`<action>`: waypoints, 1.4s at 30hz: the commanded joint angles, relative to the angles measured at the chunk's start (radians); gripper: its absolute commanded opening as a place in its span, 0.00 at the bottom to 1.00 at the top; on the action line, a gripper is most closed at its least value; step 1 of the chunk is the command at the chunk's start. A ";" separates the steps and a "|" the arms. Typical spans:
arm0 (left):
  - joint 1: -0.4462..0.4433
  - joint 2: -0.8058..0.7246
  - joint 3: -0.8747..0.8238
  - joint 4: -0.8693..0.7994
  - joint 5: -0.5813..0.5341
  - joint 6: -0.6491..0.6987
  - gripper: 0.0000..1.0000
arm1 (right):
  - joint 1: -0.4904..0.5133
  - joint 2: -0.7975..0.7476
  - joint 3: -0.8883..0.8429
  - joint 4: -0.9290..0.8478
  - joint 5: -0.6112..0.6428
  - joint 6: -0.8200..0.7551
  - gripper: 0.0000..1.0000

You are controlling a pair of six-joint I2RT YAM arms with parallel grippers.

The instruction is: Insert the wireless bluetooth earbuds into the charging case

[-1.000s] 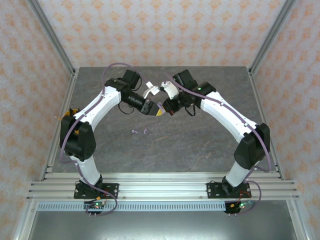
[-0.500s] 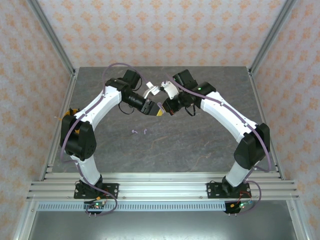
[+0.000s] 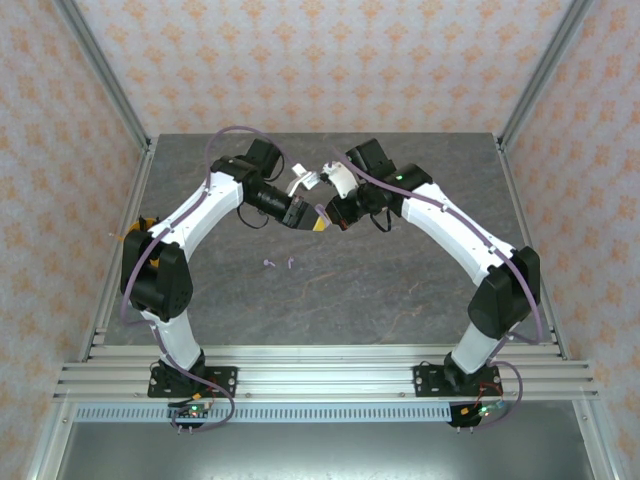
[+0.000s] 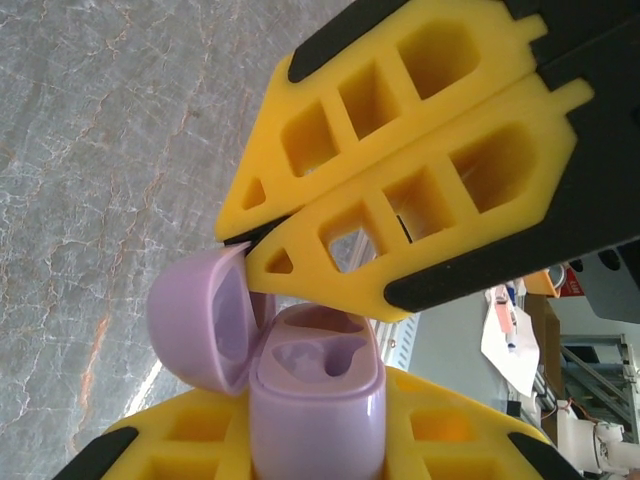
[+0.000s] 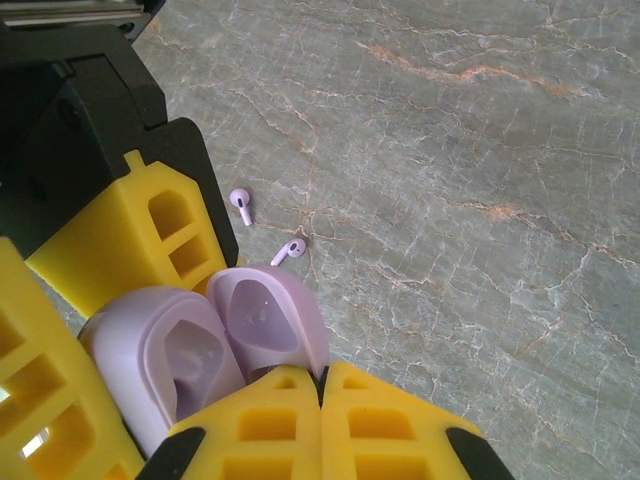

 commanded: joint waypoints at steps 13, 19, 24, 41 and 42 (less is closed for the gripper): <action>0.003 -0.120 -0.102 0.162 -0.106 -0.046 0.00 | -0.068 -0.110 0.069 0.003 -0.001 0.101 0.38; 0.007 -0.192 -0.168 0.225 -0.170 -0.065 0.00 | -0.126 -0.201 0.023 0.065 -0.036 0.221 0.55; 0.007 -0.342 -0.295 0.394 -0.370 -0.131 0.00 | -0.136 -0.230 -0.001 0.063 0.044 0.352 0.58; 0.004 -0.801 -0.877 1.094 -1.016 -0.146 0.00 | -0.006 -0.048 -0.174 0.156 0.230 0.856 0.57; 0.004 -0.805 -0.898 1.126 -0.996 -0.134 0.00 | 0.010 -0.018 -0.166 0.156 0.238 0.880 0.57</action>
